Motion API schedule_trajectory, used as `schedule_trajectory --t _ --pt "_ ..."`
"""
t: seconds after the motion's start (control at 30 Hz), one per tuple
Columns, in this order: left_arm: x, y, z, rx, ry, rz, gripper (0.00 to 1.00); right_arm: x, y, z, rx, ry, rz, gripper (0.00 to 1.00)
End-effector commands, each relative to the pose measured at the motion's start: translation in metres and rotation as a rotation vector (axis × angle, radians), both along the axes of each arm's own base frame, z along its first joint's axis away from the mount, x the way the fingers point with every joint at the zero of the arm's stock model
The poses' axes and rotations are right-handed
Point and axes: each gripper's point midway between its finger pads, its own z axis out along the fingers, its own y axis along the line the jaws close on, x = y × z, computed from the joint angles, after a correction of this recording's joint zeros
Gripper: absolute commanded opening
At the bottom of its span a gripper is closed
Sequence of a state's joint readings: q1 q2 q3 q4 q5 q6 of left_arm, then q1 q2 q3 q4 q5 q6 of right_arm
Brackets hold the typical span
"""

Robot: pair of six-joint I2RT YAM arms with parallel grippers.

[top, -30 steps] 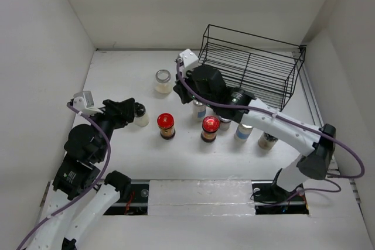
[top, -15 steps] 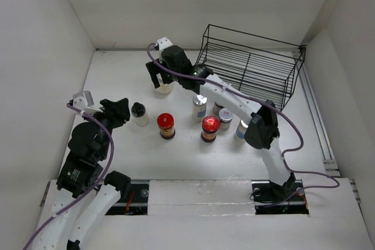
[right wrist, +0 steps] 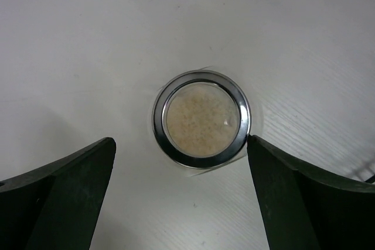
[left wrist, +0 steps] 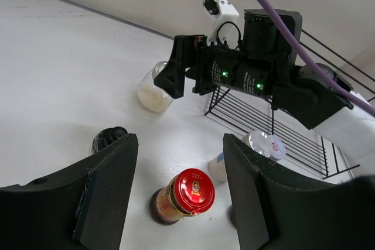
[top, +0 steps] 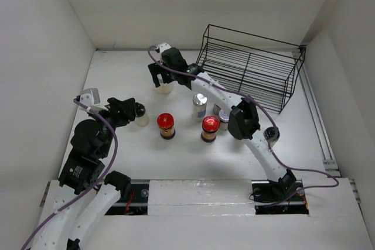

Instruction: Organize the condiment bottles

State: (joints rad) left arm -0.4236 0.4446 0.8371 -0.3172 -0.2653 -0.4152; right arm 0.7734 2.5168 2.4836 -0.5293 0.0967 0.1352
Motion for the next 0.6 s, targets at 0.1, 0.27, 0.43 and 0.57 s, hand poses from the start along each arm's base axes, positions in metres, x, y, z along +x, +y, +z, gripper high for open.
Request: schedule_trajectory --t 0.1,0.27,0.43,0.57 --pt "0.006 -0.002 0.006 0.009 -0.029 -0.004 0.56 0.013 0.019 0.015 0.091 -0.06 0.013 0.99" --pt "0.003 -0.002 0.008 0.013 -0.04 -0.013 0.56 0.026 0.015 0.002 0.073 -0.089 -0.047 0.99" --pt "0.003 -0.006 0.01 0.018 -0.049 -0.036 0.56 0.037 0.017 0.0 0.072 -0.153 -0.088 0.95" --pt "0.005 -0.007 0.008 0.021 -0.041 -0.037 0.56 0.045 0.017 -0.002 0.085 -0.185 -0.118 0.9"
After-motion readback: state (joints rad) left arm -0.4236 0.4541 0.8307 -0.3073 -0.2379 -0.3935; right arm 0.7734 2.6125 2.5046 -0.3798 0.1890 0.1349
